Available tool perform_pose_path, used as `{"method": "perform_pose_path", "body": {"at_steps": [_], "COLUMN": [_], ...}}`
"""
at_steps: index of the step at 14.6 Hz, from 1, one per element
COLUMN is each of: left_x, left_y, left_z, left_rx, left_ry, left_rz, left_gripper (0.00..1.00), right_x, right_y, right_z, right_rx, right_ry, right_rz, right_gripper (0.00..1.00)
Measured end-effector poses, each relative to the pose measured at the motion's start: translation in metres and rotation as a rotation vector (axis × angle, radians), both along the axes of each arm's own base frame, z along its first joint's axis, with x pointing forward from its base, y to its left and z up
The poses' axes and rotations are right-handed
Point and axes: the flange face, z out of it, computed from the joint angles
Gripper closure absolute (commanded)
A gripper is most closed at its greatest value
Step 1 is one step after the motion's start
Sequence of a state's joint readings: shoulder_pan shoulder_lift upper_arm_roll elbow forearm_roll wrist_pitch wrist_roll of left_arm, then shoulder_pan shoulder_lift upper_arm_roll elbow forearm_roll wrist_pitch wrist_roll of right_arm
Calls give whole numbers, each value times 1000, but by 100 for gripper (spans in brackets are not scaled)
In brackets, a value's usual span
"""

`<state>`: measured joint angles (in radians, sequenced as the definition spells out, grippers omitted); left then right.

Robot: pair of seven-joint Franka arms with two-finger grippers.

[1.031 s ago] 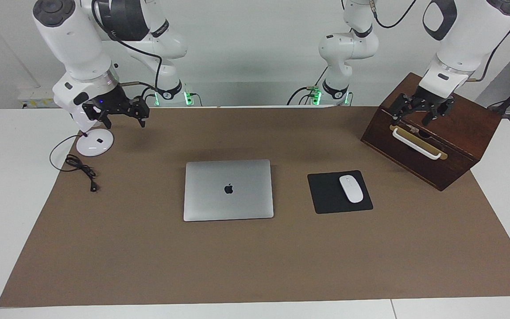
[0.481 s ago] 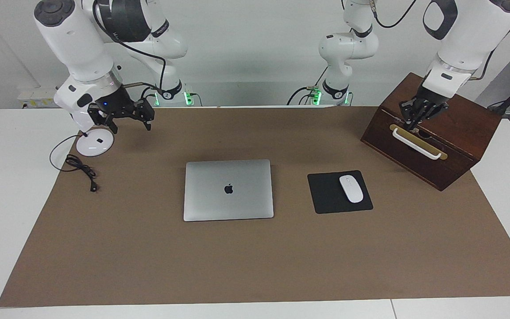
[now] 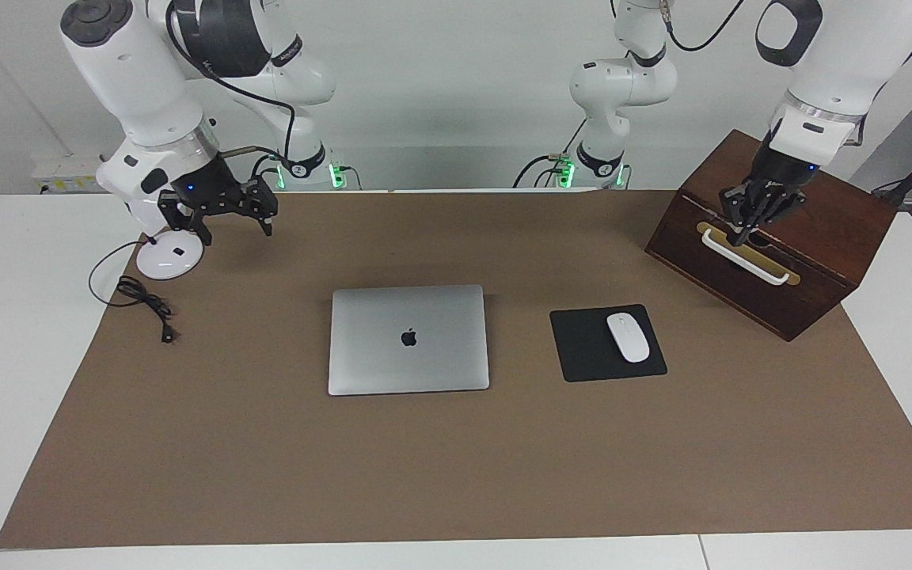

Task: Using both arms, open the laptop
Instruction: 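Move the left gripper toward the laptop front while the right gripper approaches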

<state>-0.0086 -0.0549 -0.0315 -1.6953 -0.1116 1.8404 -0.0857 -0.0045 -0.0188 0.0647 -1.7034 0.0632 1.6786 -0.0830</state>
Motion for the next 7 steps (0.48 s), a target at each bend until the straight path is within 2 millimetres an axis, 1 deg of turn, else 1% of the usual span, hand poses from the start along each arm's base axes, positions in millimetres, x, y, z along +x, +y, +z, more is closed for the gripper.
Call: {"method": "perform_pose_path", "body": {"at_steps": [1, 4, 5, 7], "left_x": [1, 4, 5, 6], "left_y": [-1, -6, -12, -29], "left_z": [0, -3, -8, -25], "left_rx": [-2, 0, 0, 0], "left_ry": [-11, -40, -50, -78], "left_rz": [-1, -24, -35, -59], "left_gripper": [100, 100, 100, 100], "right_x": [0, -1, -2, -1], "right_y": [4, 24, 27, 28], "right_z": [0, -2, -4, -13], "right_rx": [1, 0, -1, -2], "right_ry": [-4, -10, -11, -16], "right_rz": [16, 108, 144, 228], "right_gripper": [0, 0, 0, 0]}}
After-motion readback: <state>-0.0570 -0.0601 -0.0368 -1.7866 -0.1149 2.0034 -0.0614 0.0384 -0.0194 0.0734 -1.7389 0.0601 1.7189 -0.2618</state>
